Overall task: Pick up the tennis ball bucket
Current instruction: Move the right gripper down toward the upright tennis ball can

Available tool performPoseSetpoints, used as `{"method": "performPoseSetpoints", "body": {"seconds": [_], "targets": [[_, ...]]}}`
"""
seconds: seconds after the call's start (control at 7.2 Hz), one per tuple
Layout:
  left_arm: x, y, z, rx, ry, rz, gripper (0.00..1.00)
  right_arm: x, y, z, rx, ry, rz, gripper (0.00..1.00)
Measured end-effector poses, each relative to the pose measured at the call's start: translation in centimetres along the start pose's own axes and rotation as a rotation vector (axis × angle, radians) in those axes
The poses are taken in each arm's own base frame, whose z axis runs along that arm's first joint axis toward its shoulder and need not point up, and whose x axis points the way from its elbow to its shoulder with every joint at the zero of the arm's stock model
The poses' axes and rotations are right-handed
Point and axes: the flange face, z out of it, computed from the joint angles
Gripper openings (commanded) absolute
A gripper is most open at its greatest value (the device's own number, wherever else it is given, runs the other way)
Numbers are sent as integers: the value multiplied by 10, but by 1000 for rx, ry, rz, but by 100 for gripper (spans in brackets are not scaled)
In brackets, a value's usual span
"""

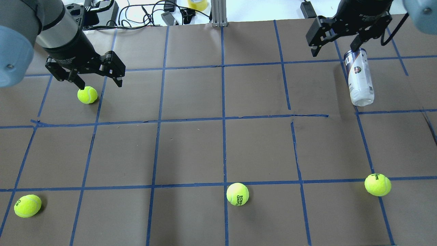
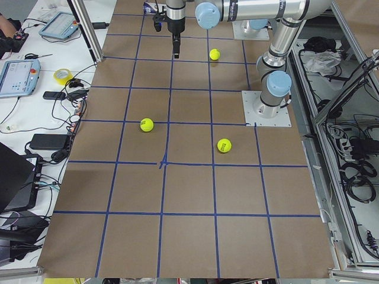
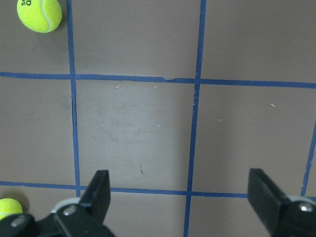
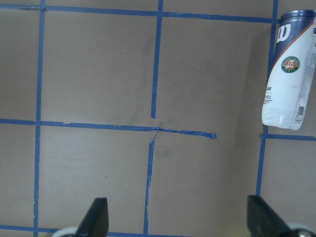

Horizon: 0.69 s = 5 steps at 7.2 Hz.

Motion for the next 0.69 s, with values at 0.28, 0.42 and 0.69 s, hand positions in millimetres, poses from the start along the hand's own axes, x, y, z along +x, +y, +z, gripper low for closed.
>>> {"method": "performPoseSetpoints", "body": {"seconds": [0.28,0.42,0.69], "targets": [[0,0,1,-4,-1,0,100,60,-43,53,-38,43,80,100],[0,0,1,-5,-2,0,100,100,-65,87,-47,55,131,100],[0,-1,3,-5,-3,0,100,151,-101,166,-58,62,185,100]]}}
